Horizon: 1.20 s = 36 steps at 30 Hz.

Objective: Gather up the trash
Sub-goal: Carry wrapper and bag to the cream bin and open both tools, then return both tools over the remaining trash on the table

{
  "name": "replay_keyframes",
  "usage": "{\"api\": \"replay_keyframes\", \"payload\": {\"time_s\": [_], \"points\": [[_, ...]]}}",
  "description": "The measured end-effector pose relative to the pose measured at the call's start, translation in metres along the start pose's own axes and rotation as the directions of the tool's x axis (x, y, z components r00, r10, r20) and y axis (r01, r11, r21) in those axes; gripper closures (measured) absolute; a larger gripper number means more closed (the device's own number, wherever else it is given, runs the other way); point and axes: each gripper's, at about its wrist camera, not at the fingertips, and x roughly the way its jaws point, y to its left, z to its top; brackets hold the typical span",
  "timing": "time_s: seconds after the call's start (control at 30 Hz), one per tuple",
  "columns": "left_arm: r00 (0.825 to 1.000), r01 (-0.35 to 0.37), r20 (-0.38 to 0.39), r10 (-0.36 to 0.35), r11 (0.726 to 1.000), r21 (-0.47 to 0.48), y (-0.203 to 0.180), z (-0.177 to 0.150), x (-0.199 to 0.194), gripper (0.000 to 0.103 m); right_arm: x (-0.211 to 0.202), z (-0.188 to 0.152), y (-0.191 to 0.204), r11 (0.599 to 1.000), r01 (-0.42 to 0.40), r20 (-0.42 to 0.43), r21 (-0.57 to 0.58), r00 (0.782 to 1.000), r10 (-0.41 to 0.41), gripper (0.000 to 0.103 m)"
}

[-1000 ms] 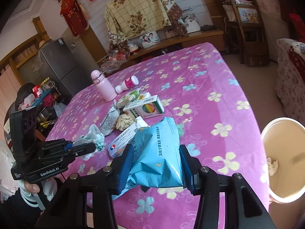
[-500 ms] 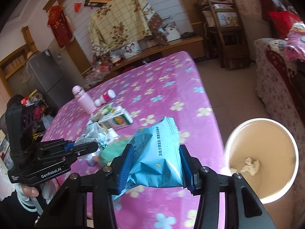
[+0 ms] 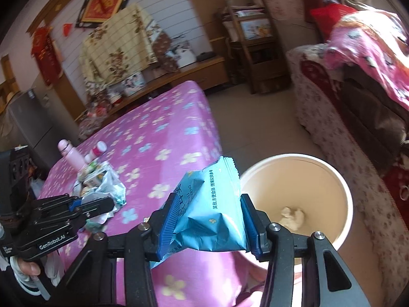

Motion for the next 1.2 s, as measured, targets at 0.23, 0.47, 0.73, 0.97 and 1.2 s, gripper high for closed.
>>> {"api": "replay_keyframes", "payload": {"time_s": [0.23,0.47,0.73,0.97,1.2], "points": [[0.999,0.045,-0.02,-0.045,0.999,0.015,-0.031,0.011,0.023,0.086,-0.005,-0.001,-0.038,0.997,0.056,0.005,0.047,0.998,-0.057,0.052],[0.993,0.11,-0.048,-0.11,0.994,0.0,-0.05,0.016,0.049,0.086,-0.003,-0.004,-0.071,0.989,0.114,-0.003,0.094,0.994,-0.114,0.052],[0.987,0.144,-0.067,-0.147,0.989,-0.043,-0.059,0.014,0.078,0.086,0.018,-0.012,-0.096,0.972,0.215,-0.044,0.099,0.976,-0.212,0.05],[0.982,0.181,-0.04,-0.185,0.979,-0.098,-0.058,0.013,0.087,0.037,0.04,-0.015,-0.103,0.955,0.285,-0.063,0.084,0.958,-0.28,0.036],[0.989,0.142,-0.038,-0.145,0.986,-0.084,-0.055,0.01,0.08,0.037,0.045,-0.02,-0.103,0.954,0.282,-0.076,0.099,0.958,-0.276,0.031]]}}
